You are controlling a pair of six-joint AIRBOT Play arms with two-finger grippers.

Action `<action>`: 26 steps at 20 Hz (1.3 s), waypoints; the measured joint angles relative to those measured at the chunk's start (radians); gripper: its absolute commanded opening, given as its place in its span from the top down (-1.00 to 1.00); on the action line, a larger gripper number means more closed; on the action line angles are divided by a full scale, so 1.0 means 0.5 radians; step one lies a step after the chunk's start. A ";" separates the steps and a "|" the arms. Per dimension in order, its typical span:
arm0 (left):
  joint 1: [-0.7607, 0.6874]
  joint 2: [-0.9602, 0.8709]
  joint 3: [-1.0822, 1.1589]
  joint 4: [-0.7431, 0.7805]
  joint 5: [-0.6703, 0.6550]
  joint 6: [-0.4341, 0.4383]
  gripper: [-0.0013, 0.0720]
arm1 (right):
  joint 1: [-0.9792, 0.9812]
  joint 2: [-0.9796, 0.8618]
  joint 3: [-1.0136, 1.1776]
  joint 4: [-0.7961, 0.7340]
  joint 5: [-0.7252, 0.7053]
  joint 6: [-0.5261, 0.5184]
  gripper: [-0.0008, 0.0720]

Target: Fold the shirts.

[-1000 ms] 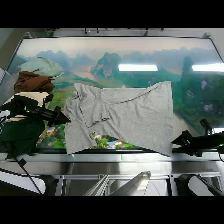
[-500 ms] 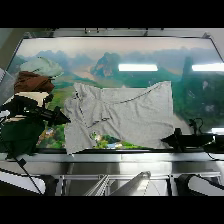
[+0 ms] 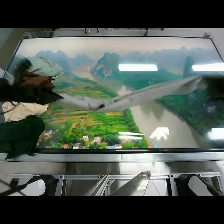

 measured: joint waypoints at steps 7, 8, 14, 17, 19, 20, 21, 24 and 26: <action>0.654 1.038 1.046 -0.220 -0.282 0.163 0.92 | -0.404 0.539 0.822 0.552 -0.417 -0.034 0.93; 0.742 1.066 1.172 -0.236 -0.315 0.155 0.92 | -0.421 0.568 0.884 0.571 -0.449 -0.034 0.93; 0.497 0.689 1.440 -0.241 -0.256 -0.089 0.92 | -0.398 0.587 0.983 0.188 -0.564 0.037 0.94; 0.125 0.342 1.402 -0.054 -0.208 -0.179 0.92 | -0.161 0.548 0.834 -0.293 -0.730 0.119 0.94; -0.096 0.082 1.367 0.161 -0.217 -0.226 0.92 | 0.043 0.473 0.650 -0.616 -0.892 0.198 0.94; -0.183 -0.069 1.348 0.270 -0.239 -0.255 0.92 | 0.134 0.409 0.552 -0.752 -0.982 0.237 0.94; -0.243 -0.212 1.336 0.346 -0.255 -0.269 0.92 | 0.217 0.318 0.449 -0.874 -1.078 0.259 0.94; -0.330 -0.677 1.317 0.503 -0.312 -0.327 0.92 | 0.349 -0.065 0.250 -1.057 -1.316 0.233 0.94; -0.344 -0.974 1.328 0.557 -0.389 -0.363 0.92 | 0.386 -0.405 0.200 -1.043 -1.429 0.124 0.94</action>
